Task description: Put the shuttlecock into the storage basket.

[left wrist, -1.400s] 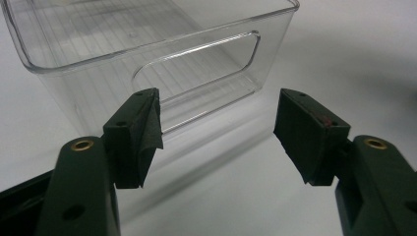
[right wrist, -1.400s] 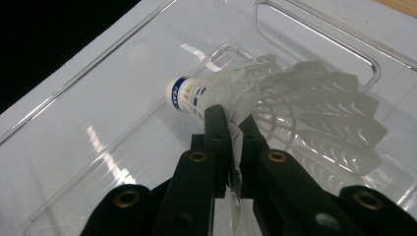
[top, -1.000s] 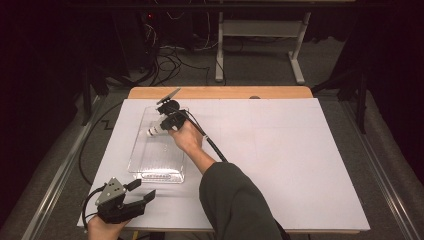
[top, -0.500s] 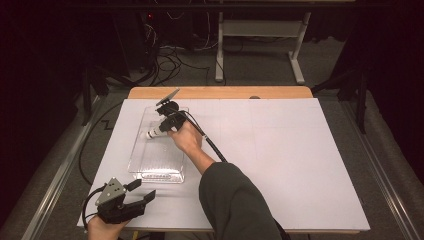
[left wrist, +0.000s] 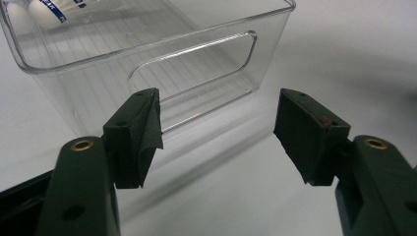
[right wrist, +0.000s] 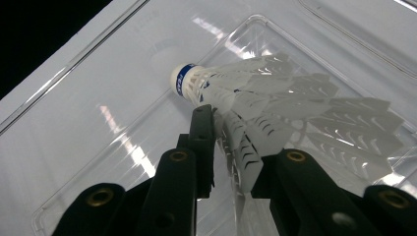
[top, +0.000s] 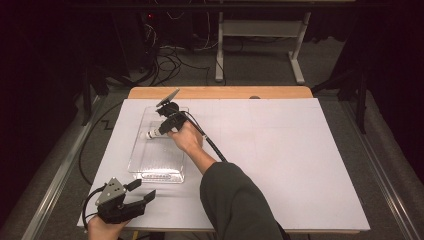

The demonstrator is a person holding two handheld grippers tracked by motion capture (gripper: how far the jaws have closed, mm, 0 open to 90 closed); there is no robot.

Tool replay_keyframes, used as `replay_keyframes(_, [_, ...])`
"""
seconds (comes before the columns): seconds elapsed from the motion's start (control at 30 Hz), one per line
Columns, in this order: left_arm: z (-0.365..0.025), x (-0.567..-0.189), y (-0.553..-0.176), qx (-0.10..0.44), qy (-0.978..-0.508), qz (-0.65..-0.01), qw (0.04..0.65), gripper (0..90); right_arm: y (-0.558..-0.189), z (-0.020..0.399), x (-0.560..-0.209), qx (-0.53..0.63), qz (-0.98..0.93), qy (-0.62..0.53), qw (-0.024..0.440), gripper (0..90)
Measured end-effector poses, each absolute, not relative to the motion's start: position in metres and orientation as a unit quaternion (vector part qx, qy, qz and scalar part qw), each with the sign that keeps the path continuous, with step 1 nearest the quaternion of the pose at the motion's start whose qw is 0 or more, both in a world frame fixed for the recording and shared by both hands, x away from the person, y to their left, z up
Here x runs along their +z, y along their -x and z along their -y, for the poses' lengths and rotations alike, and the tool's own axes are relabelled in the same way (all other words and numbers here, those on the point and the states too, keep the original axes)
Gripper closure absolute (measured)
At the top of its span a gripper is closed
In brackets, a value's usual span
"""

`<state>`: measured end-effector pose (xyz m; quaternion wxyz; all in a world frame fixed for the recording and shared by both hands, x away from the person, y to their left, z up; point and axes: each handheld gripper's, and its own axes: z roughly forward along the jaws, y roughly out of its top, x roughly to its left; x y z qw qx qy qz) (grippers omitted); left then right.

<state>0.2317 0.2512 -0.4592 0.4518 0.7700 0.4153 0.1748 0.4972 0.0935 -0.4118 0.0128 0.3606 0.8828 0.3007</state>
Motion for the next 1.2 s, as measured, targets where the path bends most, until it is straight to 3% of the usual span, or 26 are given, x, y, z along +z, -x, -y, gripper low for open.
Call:
replay_keyframes(0.33, [-0.2518, -0.4590, -0.2312, 0.176, -0.770, -0.415, 0.451, 35.1, -0.4971, -0.0924, -0.4115, 0.295, -0.885, -0.359, 0.012, 70.5])
replay_keyframes(1.2, [-0.2520, -0.4591, -0.2315, 0.177, -0.771, -0.416, 0.449, 35.2, -0.4953, -0.0854, -0.4031, 0.275, -0.892, -0.359, 0.004, 72.4])
